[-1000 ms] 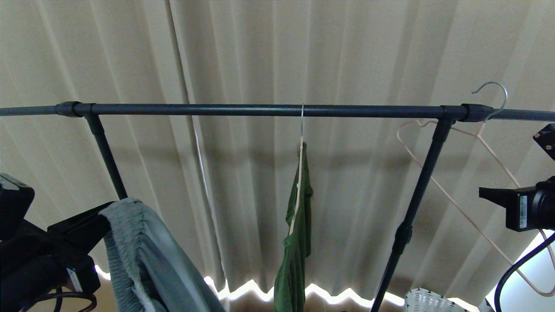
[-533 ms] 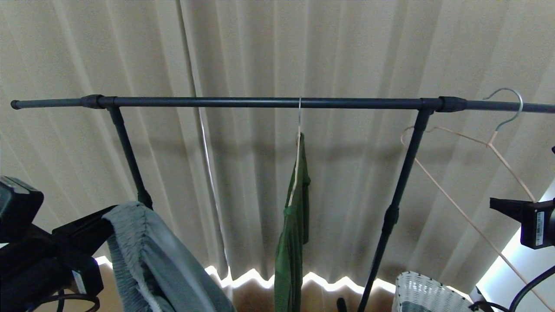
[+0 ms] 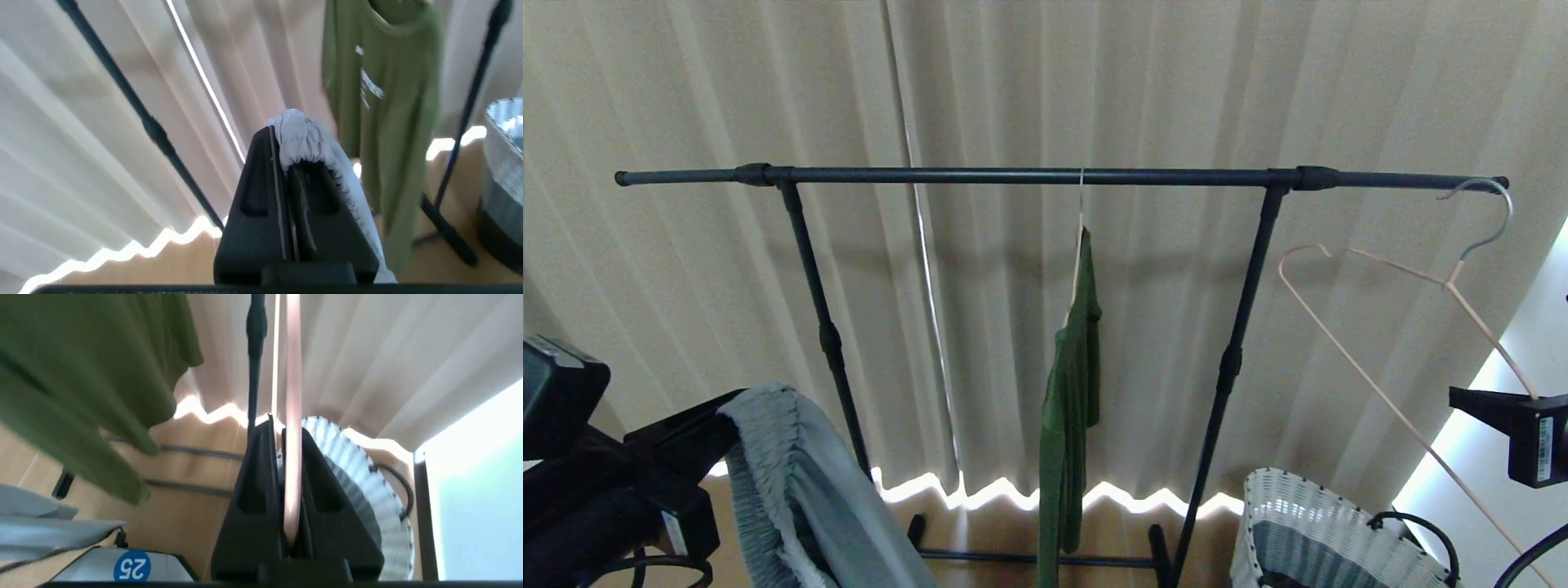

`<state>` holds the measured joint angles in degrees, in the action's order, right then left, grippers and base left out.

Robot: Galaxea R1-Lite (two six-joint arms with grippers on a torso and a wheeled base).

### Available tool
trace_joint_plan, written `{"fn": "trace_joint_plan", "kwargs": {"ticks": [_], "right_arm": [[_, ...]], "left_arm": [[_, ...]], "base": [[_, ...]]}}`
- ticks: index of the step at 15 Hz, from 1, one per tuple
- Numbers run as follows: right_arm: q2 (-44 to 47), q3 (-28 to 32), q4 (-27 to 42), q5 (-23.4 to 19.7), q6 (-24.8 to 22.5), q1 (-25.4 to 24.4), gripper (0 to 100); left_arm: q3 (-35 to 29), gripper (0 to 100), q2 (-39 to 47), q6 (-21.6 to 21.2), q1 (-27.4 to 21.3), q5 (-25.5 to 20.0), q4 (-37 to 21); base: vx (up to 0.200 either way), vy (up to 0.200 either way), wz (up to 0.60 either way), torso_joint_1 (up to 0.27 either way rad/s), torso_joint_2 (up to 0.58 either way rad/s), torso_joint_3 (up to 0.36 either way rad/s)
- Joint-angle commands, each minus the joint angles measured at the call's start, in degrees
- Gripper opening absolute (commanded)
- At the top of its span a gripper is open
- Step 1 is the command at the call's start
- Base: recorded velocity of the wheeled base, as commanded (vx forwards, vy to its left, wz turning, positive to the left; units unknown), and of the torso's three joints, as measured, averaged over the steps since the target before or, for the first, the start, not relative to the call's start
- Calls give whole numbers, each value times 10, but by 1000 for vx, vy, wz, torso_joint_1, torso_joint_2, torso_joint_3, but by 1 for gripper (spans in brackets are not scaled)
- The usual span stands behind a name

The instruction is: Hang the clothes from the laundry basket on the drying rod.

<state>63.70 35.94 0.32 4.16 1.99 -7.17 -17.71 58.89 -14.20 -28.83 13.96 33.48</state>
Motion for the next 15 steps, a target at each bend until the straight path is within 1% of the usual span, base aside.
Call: {"fn": "trace_joint_plan", "kwargs": {"ticks": [1, 5, 12, 13, 15], "right_arm": [[-2, -3, 0, -1, 0, 0, 0], [-16, -12, 0, -4, 0, -2, 0], [-23, -12, -1, -6, 2, -7, 0], [-26, -13, -1, -14, 3, -12, 0], [-45, -16, -1, -56, 3, -21, 0]], "left_arm": [[2, 0, 1, 0, 0, 0, 0], [8, 0, 1, -1, 0, 0, 0], [6, 0, 8, 0, 0, 0, 0], [6, 0, 11, -1, 0, 0, 0], [7, 0, 16, -10, -3, 0, 0]], "base": [[0, 0, 0, 0, 0, 0], [0, 0, 0, 0, 0, 0], [0, 0, 0, 0, 0, 0], [0, 0, 0, 0, 0, 0], [0, 0, 0, 0, 0, 0]]}}
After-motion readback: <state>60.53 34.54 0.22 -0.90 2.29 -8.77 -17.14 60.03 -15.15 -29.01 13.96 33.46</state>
